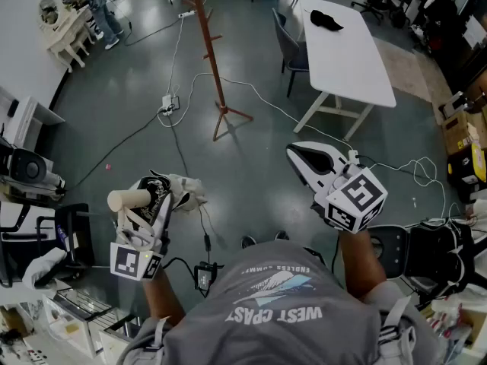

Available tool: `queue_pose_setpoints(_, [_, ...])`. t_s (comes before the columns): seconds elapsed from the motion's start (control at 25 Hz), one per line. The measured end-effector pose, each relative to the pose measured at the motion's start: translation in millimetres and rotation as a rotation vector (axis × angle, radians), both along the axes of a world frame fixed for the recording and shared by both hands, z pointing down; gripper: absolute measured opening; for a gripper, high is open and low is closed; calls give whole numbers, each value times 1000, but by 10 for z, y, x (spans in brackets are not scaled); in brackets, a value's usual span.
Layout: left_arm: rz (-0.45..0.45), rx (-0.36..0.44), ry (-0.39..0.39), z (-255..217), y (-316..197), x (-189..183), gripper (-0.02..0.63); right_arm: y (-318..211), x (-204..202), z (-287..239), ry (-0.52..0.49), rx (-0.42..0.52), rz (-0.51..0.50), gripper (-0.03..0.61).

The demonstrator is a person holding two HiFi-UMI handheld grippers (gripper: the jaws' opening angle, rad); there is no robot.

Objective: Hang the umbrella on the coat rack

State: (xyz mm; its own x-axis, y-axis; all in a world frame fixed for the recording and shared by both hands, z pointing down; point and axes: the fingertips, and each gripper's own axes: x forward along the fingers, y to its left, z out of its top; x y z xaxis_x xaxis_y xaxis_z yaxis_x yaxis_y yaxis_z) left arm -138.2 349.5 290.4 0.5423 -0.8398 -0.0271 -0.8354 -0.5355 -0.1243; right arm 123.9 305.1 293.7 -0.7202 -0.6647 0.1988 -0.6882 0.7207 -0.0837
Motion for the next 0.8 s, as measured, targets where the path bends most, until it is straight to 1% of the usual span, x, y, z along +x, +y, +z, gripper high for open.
queue_pose_setpoints(0.36, [26, -2, 4, 58, -68, -9, 253, -13, -31, 58, 6, 9, 8, 28])
queue_pose_setpoints(0.64, [57, -8, -1, 89, -147, -17, 252, -79, -73, 62, -35, 5, 31, 28])
queue_pose_setpoints(0.8, [63, -21, -2, 133, -199, -21, 252, -108, -72, 109, -41, -7, 40, 31])
